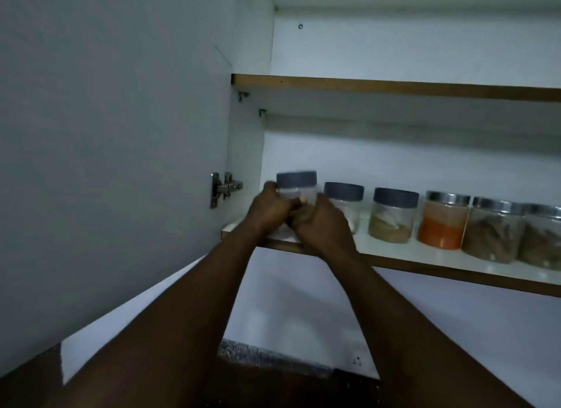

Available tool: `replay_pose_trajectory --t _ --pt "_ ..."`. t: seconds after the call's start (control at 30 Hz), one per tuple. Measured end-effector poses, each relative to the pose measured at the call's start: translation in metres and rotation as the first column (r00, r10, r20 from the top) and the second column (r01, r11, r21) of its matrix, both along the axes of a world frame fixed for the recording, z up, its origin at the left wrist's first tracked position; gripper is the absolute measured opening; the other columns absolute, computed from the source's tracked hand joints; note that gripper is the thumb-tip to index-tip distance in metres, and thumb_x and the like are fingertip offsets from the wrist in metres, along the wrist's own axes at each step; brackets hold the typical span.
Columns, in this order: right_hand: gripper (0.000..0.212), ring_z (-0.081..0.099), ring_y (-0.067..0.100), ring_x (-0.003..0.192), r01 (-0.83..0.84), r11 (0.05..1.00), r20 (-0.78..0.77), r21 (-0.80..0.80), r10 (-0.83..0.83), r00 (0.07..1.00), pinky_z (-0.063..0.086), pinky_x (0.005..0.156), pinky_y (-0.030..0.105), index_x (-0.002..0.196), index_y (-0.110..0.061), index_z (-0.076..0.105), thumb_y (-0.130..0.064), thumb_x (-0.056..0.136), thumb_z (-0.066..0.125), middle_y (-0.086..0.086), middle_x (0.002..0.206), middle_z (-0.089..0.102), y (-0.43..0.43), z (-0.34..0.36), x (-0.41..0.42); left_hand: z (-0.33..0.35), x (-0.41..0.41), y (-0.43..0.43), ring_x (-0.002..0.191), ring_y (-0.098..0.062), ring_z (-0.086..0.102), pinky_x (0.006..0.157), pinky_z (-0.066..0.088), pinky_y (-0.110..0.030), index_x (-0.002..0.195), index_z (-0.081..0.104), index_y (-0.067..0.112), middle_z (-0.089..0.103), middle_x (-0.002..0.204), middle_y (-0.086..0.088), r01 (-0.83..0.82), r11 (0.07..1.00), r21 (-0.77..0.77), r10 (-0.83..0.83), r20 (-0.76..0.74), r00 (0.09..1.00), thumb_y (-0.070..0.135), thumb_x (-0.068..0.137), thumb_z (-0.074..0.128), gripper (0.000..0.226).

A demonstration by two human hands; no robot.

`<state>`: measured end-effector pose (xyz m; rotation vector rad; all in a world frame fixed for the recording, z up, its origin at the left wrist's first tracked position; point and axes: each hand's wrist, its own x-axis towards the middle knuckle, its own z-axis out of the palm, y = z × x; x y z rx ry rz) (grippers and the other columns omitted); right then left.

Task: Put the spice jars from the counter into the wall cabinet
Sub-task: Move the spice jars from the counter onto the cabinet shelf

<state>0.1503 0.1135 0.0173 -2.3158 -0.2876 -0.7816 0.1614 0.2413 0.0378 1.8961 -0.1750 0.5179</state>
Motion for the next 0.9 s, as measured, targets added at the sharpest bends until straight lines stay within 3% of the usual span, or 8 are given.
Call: replay_pose_trajectory --t 0.07,0.23,0.33,0.47,0.6,0.7,0.8,0.9 --pt "0.058 0.064 0.030 0.106 0.075 0.994 -0.013 -0.079 -0.076 0.997 0.051 0.082 0.034 0.128 -0.009 0.051 -0.042 0.082 0.065 0.010 0.116 0.066 -0.001 -0.012 0.010 -0.009 0.015 -0.003 0.109 -0.025 0.064 0.098 0.052 -0.044 0.132 0.056 0.015 0.067 0.126 -0.006 -0.033 0.991 0.127 0.036 -0.025 0.999 0.048 0.087 0.074 0.059" --pt "0.023 0.067 0.028 0.090 0.149 0.989 0.125 -0.017 -0.146 0.981 0.049 0.070 0.031 0.101 -0.012 0.058 -0.028 0.084 0.058 0.009 0.097 0.069 -0.001 -0.015 0.014 -0.016 0.031 -0.007 0.097 -0.020 0.065 0.077 0.044 -0.028 0.120 0.066 0.022 0.071 0.117 -0.003 -0.088 0.961 0.263 0.077 0.051 0.996 0.049 0.089 0.067 0.041" --pt "0.024 0.066 0.029 0.092 0.192 0.981 0.195 -0.029 -0.183 0.964 0.042 0.070 0.029 0.107 -0.009 0.060 -0.021 0.086 0.059 0.010 0.102 0.067 0.000 -0.018 0.006 -0.017 0.033 -0.011 0.102 -0.024 0.065 0.086 0.049 -0.033 0.123 0.066 0.018 0.069 0.123 -0.007 -0.059 0.911 0.408 0.073 -0.019 0.997 0.054 0.093 0.058 0.048" --pt "0.035 0.065 0.029 0.101 0.159 0.986 0.214 -0.043 -0.147 0.966 0.049 0.079 0.033 0.119 -0.008 0.060 -0.016 0.085 0.064 0.010 0.112 0.066 -0.011 -0.021 -0.006 -0.020 0.029 -0.016 0.104 -0.029 0.065 0.096 0.052 -0.046 0.121 0.067 0.012 0.069 0.122 -0.012 -0.066 0.861 0.503 0.134 -0.100 0.986 0.069 0.084 0.051 0.070" --pt "0.031 0.065 0.019 0.096 -0.002 1.000 0.290 0.031 -0.007 0.957 0.054 0.081 0.033 0.115 -0.013 0.064 -0.024 0.087 0.072 0.003 0.108 0.068 -0.044 -0.035 -0.031 -0.025 0.012 -0.025 0.106 -0.035 0.062 0.087 0.052 -0.042 0.122 0.063 0.010 0.067 0.121 -0.016 -0.288 0.770 0.570 0.311 0.059 0.949 0.077 0.081 0.055 0.078" --pt "0.028 0.066 0.006 0.090 -0.123 0.980 0.391 0.157 0.053 0.919 0.058 0.075 0.029 0.111 -0.018 0.065 -0.025 0.086 0.074 -0.007 0.105 0.067 -0.083 -0.068 -0.062 -0.047 -0.017 -0.042 0.117 -0.038 0.053 0.093 0.046 -0.043 0.130 0.057 0.010 0.062 0.126 -0.014 -0.487 0.801 0.348 0.360 0.370 0.856 0.046 0.085 0.061 0.058" --pt "0.024 0.068 0.004 0.087 -0.074 0.968 0.324 0.240 -0.009 0.946 0.056 0.069 0.022 0.109 -0.025 0.064 -0.030 0.086 0.071 -0.014 0.099 0.068 -0.132 -0.136 -0.098 -0.106 -0.059 -0.090 0.103 -0.031 0.053 0.087 0.043 -0.040 0.117 0.059 0.012 0.061 0.111 -0.007 -0.425 0.895 0.135 0.228 0.681 0.696 0.026 0.082 0.062 0.038" --pt "0.022 0.071 0.013 0.086 0.076 0.968 0.068 0.238 -0.094 0.993 0.056 0.076 0.030 0.106 -0.020 0.069 -0.029 0.086 0.072 -0.006 0.094 0.073 -0.192 -0.227 -0.136 -0.200 -0.102 -0.167 0.092 -0.026 0.058 0.085 0.045 -0.040 0.111 0.063 0.014 0.063 0.098 -0.001 -0.012 0.941 0.340 -0.183 0.536 0.824 0.020 0.083 0.064 0.029"
